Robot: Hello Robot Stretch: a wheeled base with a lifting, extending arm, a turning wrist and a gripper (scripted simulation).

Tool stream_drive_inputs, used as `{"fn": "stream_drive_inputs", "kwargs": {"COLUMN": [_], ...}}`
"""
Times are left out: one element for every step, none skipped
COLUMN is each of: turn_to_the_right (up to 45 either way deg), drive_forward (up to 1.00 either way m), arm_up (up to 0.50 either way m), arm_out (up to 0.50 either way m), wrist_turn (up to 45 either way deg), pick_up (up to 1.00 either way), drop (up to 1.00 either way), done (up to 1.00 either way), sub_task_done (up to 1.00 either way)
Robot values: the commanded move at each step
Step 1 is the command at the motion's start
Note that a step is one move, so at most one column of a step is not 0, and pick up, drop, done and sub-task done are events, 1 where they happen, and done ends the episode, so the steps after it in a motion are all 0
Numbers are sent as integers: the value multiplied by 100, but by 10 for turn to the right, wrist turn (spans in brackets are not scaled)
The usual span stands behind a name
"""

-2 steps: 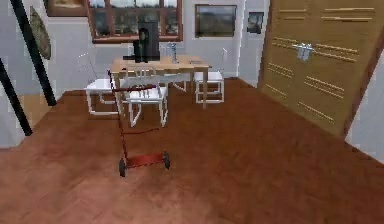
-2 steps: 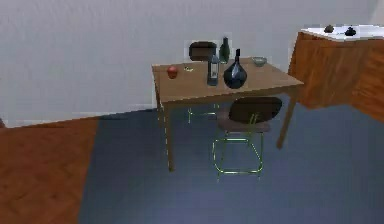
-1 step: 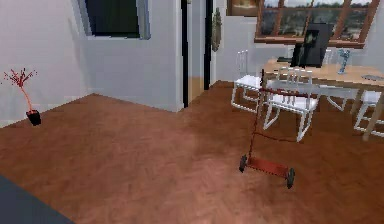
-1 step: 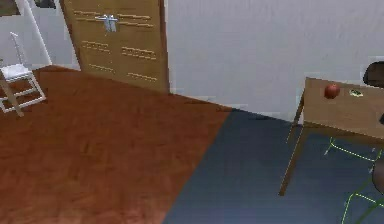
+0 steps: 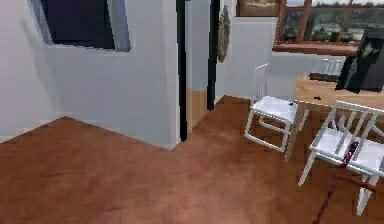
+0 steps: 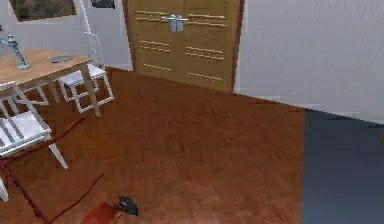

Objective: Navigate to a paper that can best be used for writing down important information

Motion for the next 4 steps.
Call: {"fn": "stream_drive_inputs", "kwargs": {"turn_to_the_right": [-60, 0, 150, 0], "drive_forward": [0, 50, 0, 100], "arm_up": [0, 0, 0, 0], "arm_out": [0, 0, 0, 0], "wrist_turn": [0, 0, 0, 0], "pick_up": [0, 0, 0, 0], "drop": [0, 0, 0, 0], "done": [0, 0, 0, 0], "sub_task_done": [0, 0, 0, 0]}}
